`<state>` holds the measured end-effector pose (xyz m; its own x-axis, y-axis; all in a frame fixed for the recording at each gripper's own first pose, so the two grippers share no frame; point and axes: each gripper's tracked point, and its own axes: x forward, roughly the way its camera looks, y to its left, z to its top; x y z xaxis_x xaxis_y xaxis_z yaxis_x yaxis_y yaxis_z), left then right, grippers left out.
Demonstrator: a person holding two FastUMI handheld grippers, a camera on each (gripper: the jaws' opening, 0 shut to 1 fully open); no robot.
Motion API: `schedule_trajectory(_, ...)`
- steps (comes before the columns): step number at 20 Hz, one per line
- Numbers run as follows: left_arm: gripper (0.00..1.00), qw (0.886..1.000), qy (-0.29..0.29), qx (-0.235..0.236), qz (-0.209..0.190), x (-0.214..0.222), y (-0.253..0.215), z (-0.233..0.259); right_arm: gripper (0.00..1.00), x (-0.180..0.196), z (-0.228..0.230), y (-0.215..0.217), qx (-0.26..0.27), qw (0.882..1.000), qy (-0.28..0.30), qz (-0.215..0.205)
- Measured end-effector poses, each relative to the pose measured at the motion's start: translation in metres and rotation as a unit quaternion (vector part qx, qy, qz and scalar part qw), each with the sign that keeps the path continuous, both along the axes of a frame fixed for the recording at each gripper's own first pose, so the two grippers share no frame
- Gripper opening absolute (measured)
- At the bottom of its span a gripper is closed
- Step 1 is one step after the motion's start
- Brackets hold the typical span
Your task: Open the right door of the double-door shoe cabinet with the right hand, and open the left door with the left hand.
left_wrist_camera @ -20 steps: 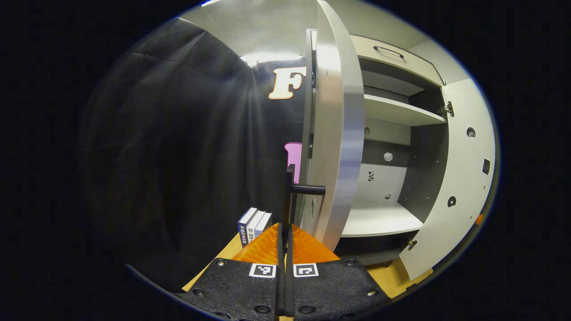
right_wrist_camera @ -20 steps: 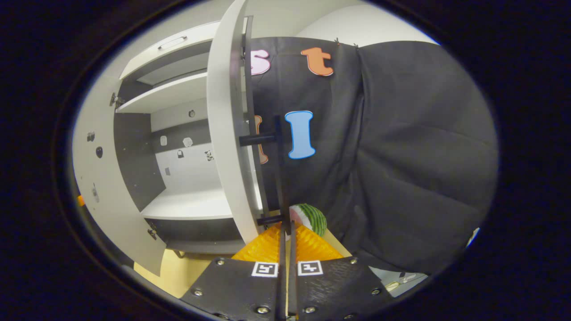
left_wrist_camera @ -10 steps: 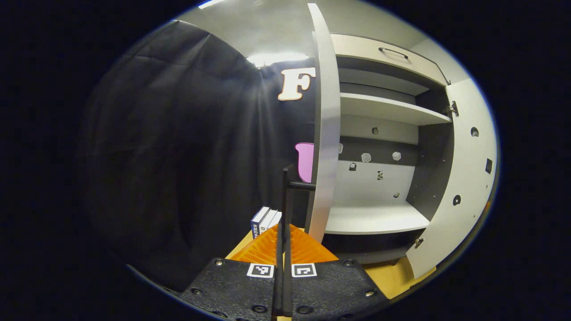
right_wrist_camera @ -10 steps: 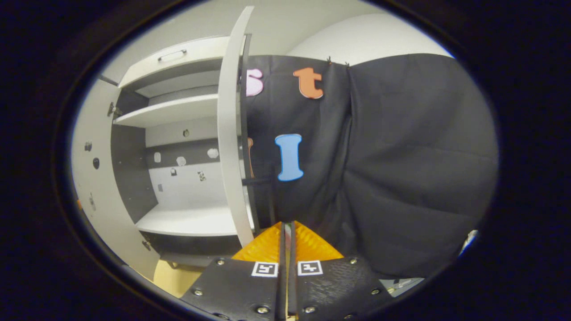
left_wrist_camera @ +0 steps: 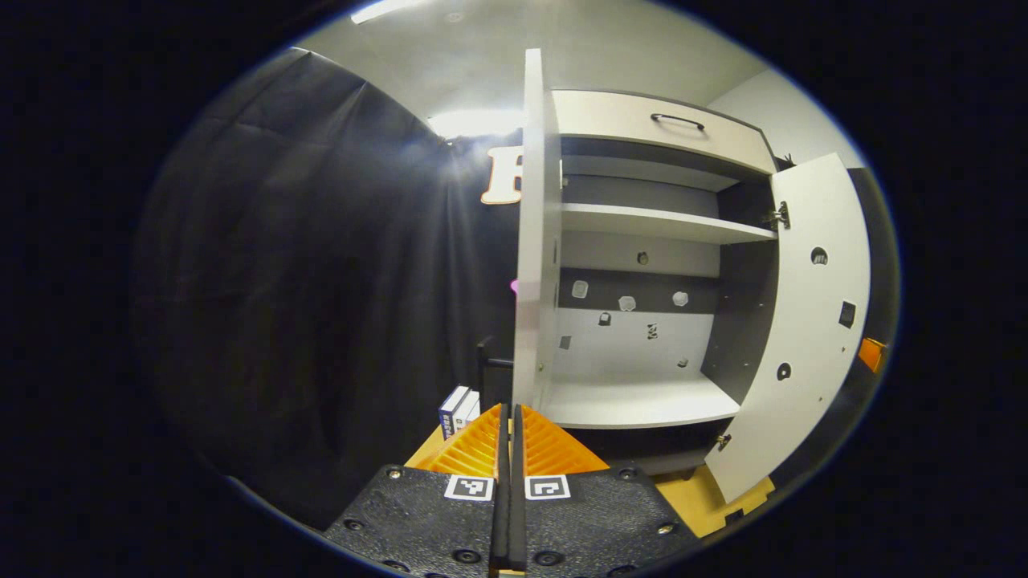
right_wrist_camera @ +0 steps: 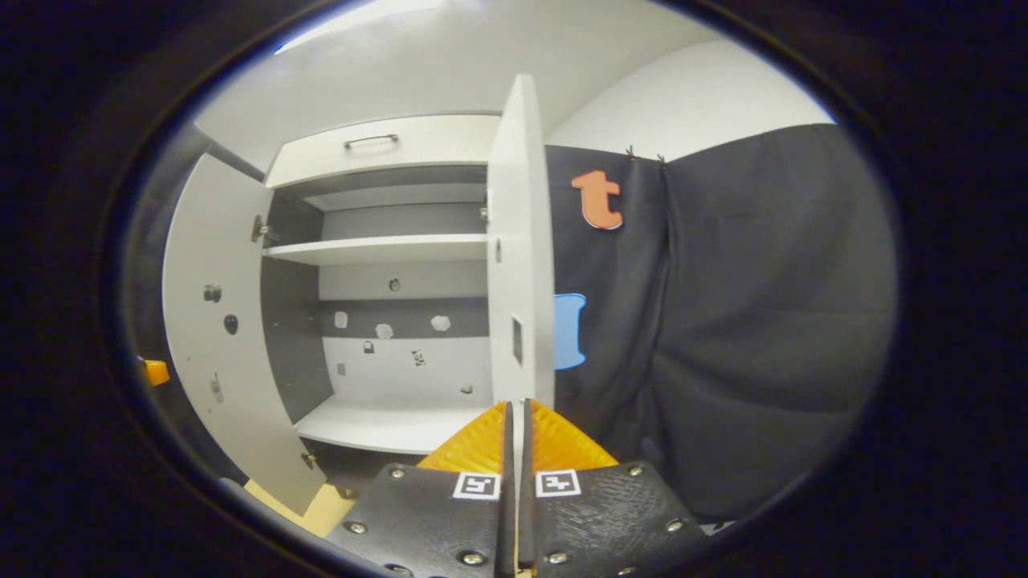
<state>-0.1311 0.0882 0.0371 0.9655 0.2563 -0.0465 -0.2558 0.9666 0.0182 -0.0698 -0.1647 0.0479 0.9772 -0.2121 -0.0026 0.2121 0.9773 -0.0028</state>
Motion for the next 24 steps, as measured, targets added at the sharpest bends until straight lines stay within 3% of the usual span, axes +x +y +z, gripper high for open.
schedule_trajectory(1, 0.00, 1.000, -0.004, 0.002, -0.012, 0.001, -0.008, 0.001, 0.02, 0.001, 0.001, 0.010, -0.001, 1.000, -0.001, 0.009)
schedule_trajectory(2, 0.13, 1.000, -0.008, 0.006, -0.022, 0.003, -0.015, 0.005, 0.02, 0.002, 0.001, 0.018, 0.002, 1.000, -0.002, 0.017)
schedule_trajectory(3, 0.08, 0.999, -0.009, 0.008, -0.032, 0.004, -0.024, 0.006, 0.02, 0.003, -0.001, 0.027, 0.009, 1.000, -0.001, 0.024)
schedule_trajectory(6, 0.14, 0.997, -0.023, 0.011, -0.071, 0.014, -0.055, 0.017, 0.02, 0.007, 0.000, 0.048, 0.031, 0.999, -0.003, 0.044)
schedule_trajectory(8, 0.28, 0.996, -0.034, 0.019, -0.086, 0.023, -0.070, 0.021, 0.02, 0.007, 0.004, 0.056, 0.045, 0.998, -0.008, 0.050)
schedule_trajectory(9, 0.43, 0.995, -0.038, 0.022, -0.094, 0.028, -0.078, 0.024, 0.12, 0.007, 0.006, 0.060, 0.051, 0.997, -0.011, 0.057)
schedule_trajectory(10, 0.58, 0.994, -0.041, 0.021, -0.101, 0.031, -0.086, 0.025, 0.17, 0.008, 0.006, 0.066, 0.059, 0.996, -0.012, 0.063)
schedule_trajectory(11, 0.72, 0.993, -0.042, 0.016, -0.111, 0.033, -0.094, 0.024, 0.29, 0.008, 0.004, 0.069, 0.066, 0.995, -0.009, 0.069)
schedule_trajectory(12, 0.87, 0.992, -0.042, 0.008, -0.120, 0.035, -0.103, 0.024, 0.32, 0.009, 0.003, 0.075, 0.072, 0.994, -0.006, 0.077)
schedule_trajectory(13, 0.87, 0.991, -0.043, 0.000, -0.127, 0.038, -0.110, 0.024, 0.54, 0.008, 0.003, 0.081, 0.076, 0.993, -0.006, 0.086)
schedule_trajectory(15, 0.99, 0.990, -0.046, -0.011, -0.136, 0.041, -0.120, 0.024, 0.82, 0.008, 0.002, 0.087, 0.075, 0.993, -0.009, 0.096)
schedule_trajectory(16, 0.99, 0.989, -0.047, -0.012, -0.140, 0.044, -0.124, 0.024, 0.92, 0.007, 0.003, 0.090, 0.073, 0.992, -0.010, 0.099)
schedule_trajectory(24, 0.96, 0.986, -0.042, -0.002, -0.159, 0.054, -0.144, 0.021, 0.91, 0.012, 0.005, 0.097, 0.070, 0.991, -0.012, 0.112)
